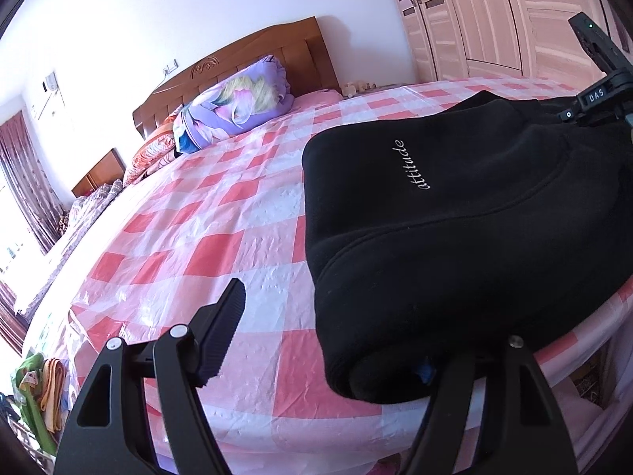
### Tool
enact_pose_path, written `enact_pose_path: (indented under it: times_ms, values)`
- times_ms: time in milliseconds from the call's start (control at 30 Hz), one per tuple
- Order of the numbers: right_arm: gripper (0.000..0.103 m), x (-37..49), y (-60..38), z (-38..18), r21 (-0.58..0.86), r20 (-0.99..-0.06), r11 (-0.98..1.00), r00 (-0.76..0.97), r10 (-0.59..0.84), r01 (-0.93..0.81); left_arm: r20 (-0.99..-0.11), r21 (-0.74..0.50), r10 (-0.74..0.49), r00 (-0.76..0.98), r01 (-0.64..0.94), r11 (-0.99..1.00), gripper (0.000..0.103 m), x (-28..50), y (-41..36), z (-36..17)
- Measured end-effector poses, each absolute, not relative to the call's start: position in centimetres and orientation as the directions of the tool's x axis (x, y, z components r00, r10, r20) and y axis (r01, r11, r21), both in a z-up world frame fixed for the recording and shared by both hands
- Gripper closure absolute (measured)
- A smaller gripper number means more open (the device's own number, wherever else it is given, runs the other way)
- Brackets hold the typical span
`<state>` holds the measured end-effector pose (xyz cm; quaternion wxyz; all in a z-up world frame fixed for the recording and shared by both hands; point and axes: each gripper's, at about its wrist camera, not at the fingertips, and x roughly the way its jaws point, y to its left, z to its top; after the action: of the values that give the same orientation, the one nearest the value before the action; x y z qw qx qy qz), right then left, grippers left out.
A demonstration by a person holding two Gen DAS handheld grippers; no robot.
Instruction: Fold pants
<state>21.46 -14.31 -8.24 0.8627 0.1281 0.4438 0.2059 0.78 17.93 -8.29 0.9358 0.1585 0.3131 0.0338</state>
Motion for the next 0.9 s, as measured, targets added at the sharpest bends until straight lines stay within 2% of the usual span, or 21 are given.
enact_pose_path:
  times_ms: [67,100,133,200,233,300,333,400,500,600,733,900]
  values:
    - [0.087,20.5,-15.5,-6.9,0.435,-0.681,0.871,0.549,0.485,-0.229,-0.571,0.315,0.168,0.804,0.026,0.949,0.024,0.8,18.2,-8.3]
    - [0.074,19.9,-16.0,-6.2,0.447,-0.664,0.868,0.570,0.483,-0.216,-0.570,0.308,0.167,0.804,0.021,0.951,0.022,0.8,18.3,-8.3]
    - [0.047,19.1,-16.6,-5.5,0.476,-0.635,0.852,0.586,0.503,-0.215,-0.571,0.300,0.165,0.804,0.017,0.954,0.021,0.8,18.5,-8.3]
    - [0.006,17.1,-17.4,-4.0,0.542,-0.565,0.805,0.604,0.562,-0.242,-0.571,0.289,0.165,0.804,0.009,0.957,0.020,0.8,18.6,-8.3]
    - [0.007,15.7,-17.6,-3.4,0.565,-0.519,0.779,0.616,0.592,-0.273,-0.569,0.293,0.170,0.805,0.005,0.956,0.020,0.8,18.5,-8.3]
    - [0.011,13.6,-16.9,-2.9,0.561,-0.506,0.764,0.598,0.621,-0.319,-0.560,0.321,0.188,0.807,0.002,0.947,0.020,0.6,18.1,-8.2]
    - [0.020,12.8,-16.4,-3.0,0.553,-0.510,0.763,0.588,0.627,-0.334,-0.554,0.336,0.195,0.809,0.003,0.942,0.020,0.5,18.0,-8.1]
    - [0.031,11.3,-15.3,-3.8,0.558,-0.525,0.750,0.548,0.651,-0.355,-0.536,0.378,0.217,0.816,0.002,0.926,0.019,0.3,17.5,-8.2]
    - [0.033,10.3,-14.4,-5.9,0.557,-0.570,0.760,0.512,0.643,-0.334,-0.521,0.406,0.233,0.821,-0.003,0.914,0.019,0.1,17.1,-8.3]
    - [0.043,10.5,-14.2,-7.4,0.567,-0.585,0.762,0.499,0.640,-0.313,-0.524,0.400,0.236,0.818,-0.008,0.917,0.017,0.2,17.3,-8.3]
    - [0.045,10.7,-13.9,-6.5,0.554,-0.574,0.760,0.505,0.645,-0.341,-0.522,0.401,0.242,0.818,-0.016,0.916,0.014,0.2,17.4,-8.3]
    - [0.045,11.1,-13.7,-7.0,0.542,-0.612,0.779,0.487,0.623,-0.316,-0.521,0.384,0.240,0.819,-0.027,0.923,0.012,0.1,17.6,-8.3]
